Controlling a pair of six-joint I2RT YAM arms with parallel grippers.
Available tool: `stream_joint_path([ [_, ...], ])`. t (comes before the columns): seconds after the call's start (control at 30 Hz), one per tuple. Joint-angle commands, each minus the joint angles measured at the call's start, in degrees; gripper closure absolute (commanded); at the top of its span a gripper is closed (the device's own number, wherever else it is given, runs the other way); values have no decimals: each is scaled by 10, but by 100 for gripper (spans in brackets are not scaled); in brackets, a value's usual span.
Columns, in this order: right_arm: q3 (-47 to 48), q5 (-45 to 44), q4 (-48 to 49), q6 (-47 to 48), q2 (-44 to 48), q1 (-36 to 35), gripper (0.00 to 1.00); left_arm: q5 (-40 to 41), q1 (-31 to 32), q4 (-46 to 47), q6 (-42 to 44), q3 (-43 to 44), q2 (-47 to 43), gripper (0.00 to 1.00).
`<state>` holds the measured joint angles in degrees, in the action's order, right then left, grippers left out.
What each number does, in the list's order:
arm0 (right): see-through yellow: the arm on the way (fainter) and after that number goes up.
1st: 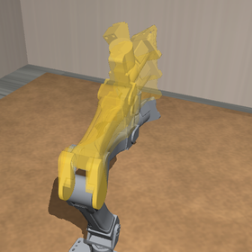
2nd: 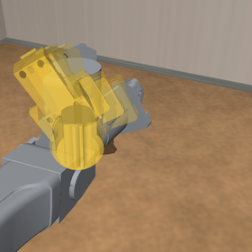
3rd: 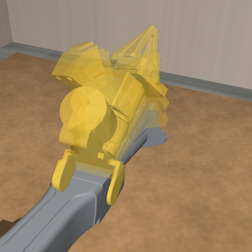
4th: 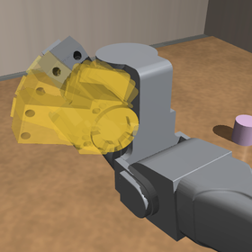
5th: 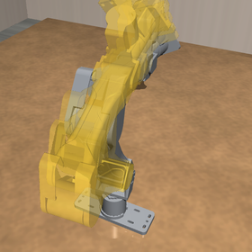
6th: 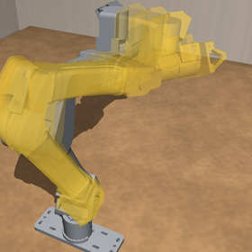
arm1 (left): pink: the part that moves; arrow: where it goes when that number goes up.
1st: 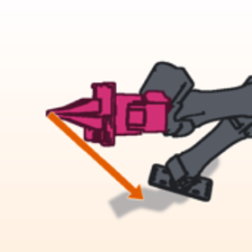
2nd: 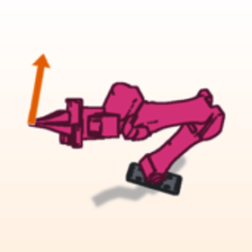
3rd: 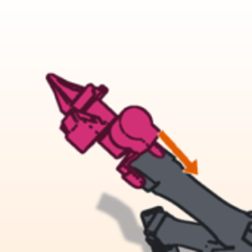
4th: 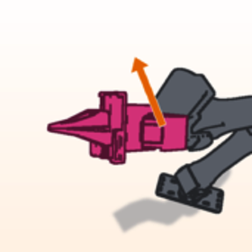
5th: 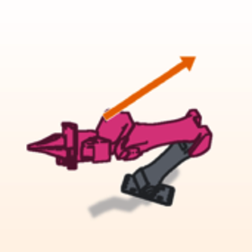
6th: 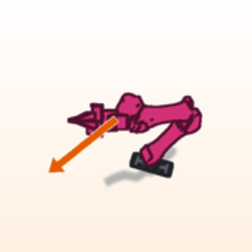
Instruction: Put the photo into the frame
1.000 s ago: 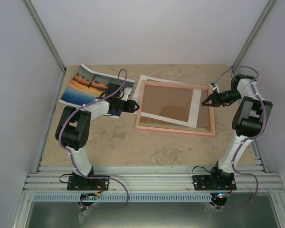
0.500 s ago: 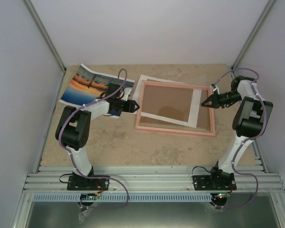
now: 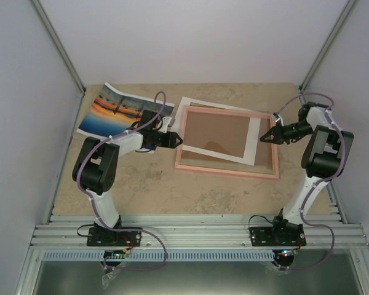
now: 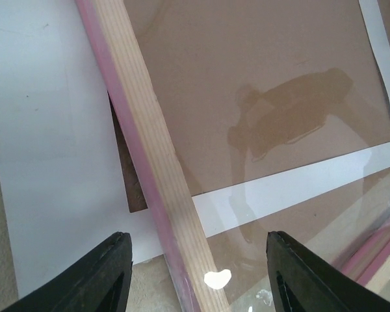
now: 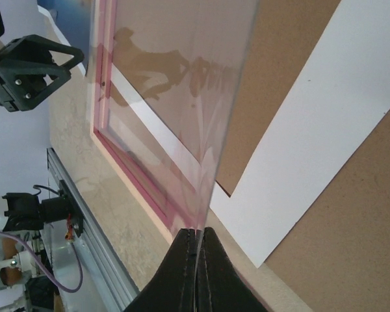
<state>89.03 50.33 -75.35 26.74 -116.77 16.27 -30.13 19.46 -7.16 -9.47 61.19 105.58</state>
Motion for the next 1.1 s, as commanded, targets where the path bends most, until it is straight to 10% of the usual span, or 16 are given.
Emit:
stream_joint_path([
  [0.0,-14,-15,28,-6,-4,1,100,8,3,11,-7,7,6,41],
  [0.37,-16,-54,62,-20,-18,-1,99,173,55,-46,35,78,47,35],
  [0.67,-23,-58,95,-34,-30,-29,99,277,58,-107,40,109,74,51],
  [1.07,-43,-15,142,-66,-33,-117,99,184,-32,-167,79,15,-16,69],
])
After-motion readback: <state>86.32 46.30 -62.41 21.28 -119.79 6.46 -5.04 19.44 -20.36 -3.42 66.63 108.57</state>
